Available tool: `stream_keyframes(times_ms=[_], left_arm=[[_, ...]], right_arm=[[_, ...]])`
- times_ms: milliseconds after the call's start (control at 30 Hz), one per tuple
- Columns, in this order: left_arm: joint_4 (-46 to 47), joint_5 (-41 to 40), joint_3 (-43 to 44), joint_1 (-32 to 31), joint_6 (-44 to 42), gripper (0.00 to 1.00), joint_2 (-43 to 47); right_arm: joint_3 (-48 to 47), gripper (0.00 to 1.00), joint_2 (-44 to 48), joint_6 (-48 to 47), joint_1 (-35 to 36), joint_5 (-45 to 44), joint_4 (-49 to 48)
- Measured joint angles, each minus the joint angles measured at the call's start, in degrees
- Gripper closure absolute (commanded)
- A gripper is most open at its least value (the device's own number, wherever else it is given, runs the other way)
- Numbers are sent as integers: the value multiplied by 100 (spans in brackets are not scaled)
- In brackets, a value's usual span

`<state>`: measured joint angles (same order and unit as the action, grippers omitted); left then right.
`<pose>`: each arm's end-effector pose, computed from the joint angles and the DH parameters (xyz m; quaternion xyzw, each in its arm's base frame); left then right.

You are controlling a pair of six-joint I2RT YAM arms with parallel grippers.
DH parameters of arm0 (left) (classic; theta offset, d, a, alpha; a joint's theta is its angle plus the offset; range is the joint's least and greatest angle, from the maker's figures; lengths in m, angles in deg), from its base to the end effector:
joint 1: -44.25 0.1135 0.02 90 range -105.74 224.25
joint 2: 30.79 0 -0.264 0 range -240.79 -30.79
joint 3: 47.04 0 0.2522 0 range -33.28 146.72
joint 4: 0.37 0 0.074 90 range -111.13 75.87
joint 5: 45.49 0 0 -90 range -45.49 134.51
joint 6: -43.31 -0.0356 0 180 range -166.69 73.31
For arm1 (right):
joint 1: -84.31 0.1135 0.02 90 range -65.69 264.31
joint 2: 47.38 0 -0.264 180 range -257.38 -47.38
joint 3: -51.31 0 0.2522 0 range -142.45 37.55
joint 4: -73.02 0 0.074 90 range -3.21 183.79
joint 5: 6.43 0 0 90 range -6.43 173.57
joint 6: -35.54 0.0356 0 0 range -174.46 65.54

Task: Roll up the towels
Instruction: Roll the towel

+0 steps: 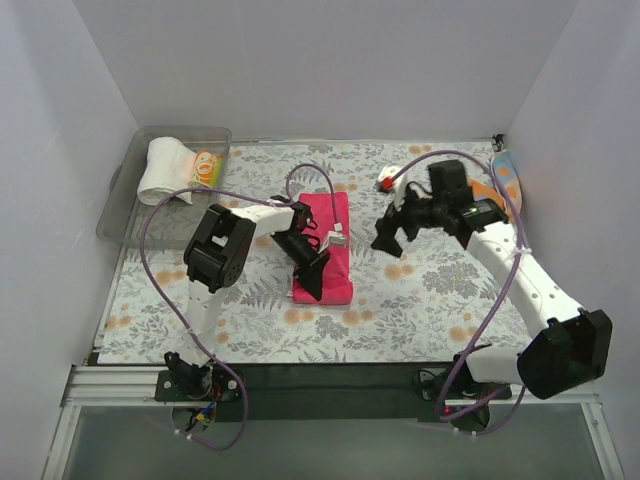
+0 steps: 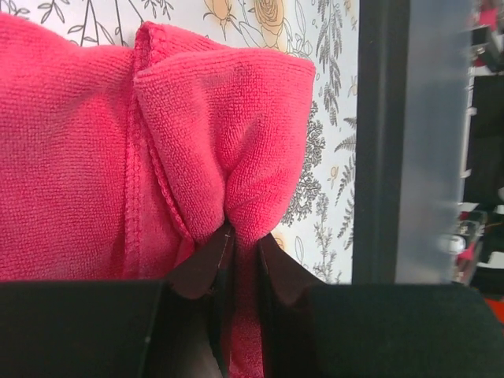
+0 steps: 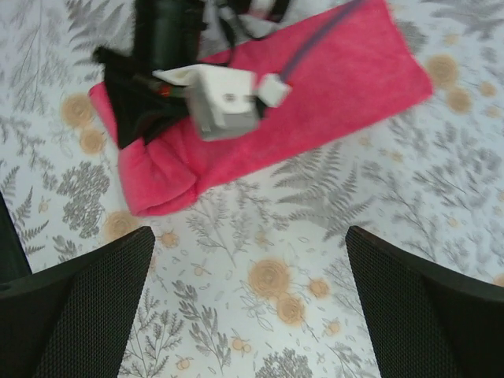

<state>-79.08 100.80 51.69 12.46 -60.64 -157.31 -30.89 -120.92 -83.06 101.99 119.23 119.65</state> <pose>0.3019 -0.2220 0.1182 -0.2768 -0.8303 0.4416 0.1974 0.2563 0.1035 0.3413 -0.4597 0.7339 0.2342 0.4418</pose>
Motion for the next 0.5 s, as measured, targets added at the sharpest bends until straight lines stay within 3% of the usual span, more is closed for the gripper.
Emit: stream_keyframes(times_ms=[167,300,500], left_arm=[[-319,275,125,85,42,99,-280],[-605,415,225,94,101,99,-492],[-962,542,404,96,210,94,-748]], right_arm=[[944,14,-138,-553,2059,-938,-210],[1132,23,-590,-662,2686,-1390,-350],[1134,29,-1314,-527,3178,-1731,-1043]])
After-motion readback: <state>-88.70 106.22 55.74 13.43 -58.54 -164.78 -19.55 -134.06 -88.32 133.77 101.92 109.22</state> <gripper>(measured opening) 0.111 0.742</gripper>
